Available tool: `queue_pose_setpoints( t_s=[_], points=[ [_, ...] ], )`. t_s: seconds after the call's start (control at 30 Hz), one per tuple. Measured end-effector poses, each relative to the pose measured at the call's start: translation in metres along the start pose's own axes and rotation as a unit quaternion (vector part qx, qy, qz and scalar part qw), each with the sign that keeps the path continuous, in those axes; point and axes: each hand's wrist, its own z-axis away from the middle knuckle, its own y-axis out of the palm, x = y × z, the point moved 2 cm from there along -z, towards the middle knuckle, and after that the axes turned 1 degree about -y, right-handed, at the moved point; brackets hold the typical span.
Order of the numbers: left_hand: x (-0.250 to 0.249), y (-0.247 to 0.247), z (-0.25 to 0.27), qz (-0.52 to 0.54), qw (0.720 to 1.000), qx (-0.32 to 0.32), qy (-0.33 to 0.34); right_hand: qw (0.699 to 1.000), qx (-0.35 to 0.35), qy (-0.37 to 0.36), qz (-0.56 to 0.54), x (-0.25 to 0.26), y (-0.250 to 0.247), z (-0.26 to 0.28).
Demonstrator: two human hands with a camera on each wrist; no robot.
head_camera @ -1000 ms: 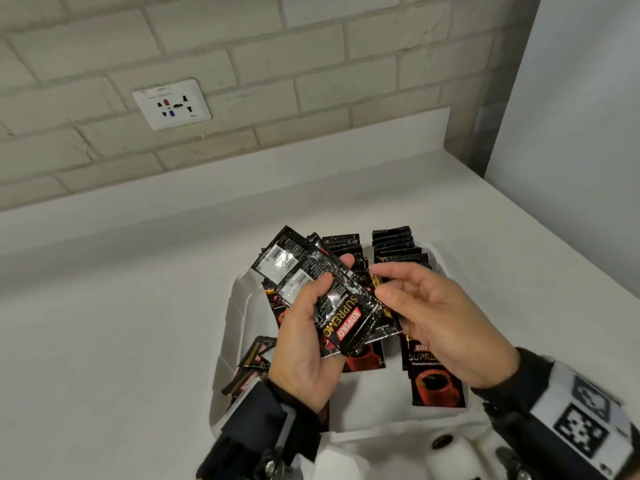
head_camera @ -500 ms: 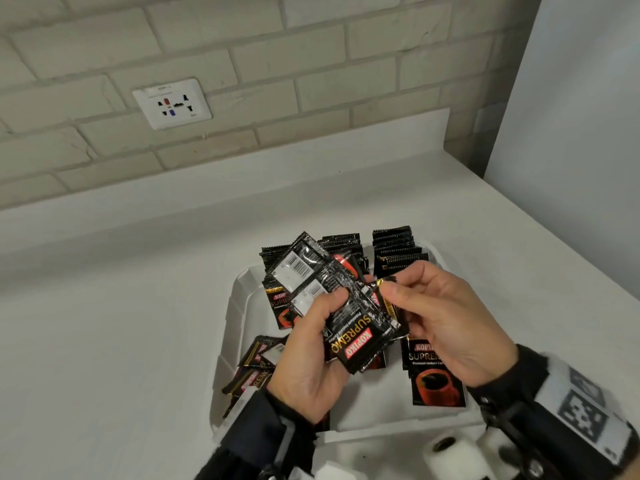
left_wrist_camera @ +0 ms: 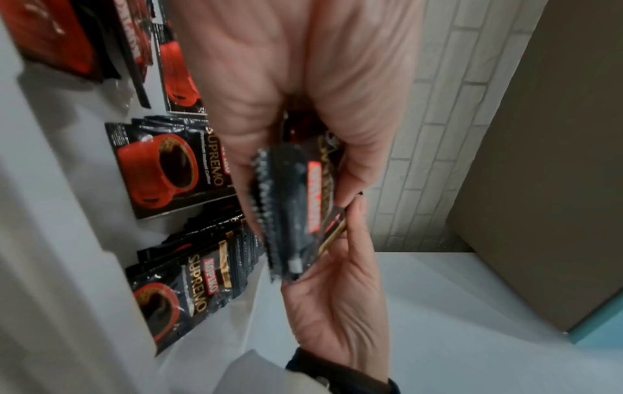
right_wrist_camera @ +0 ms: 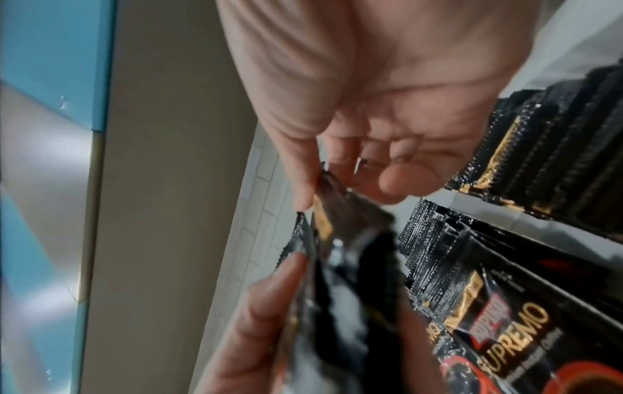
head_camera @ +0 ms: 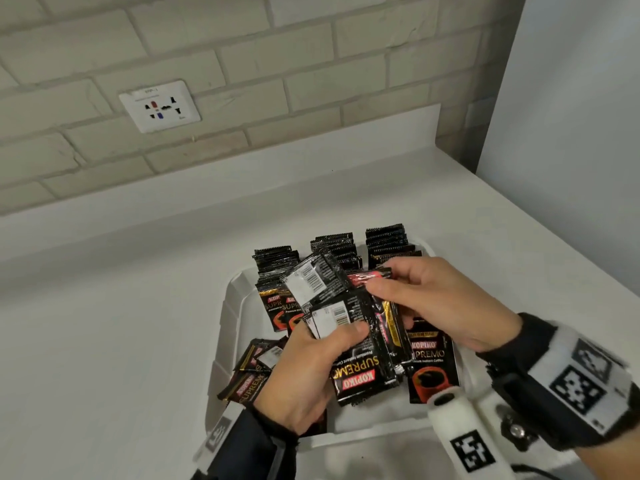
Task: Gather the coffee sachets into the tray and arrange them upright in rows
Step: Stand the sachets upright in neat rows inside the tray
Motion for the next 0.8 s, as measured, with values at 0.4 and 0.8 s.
queue_pose_setpoints(
  t_s=[0.4,0.8],
  points=[
    [-0.015,-0.019,0.008,0.073,0.993,-0.090,0.027,0.980,-0.087,0.037,-0.174,-0.004,-0.006,-0.009],
    [-0.016,-0.022,0.010,0.082,0.992,-0.098,-0.009,0.951,-0.146,-0.060,-0.266,0.013,-0.029,-0.010]
  ],
)
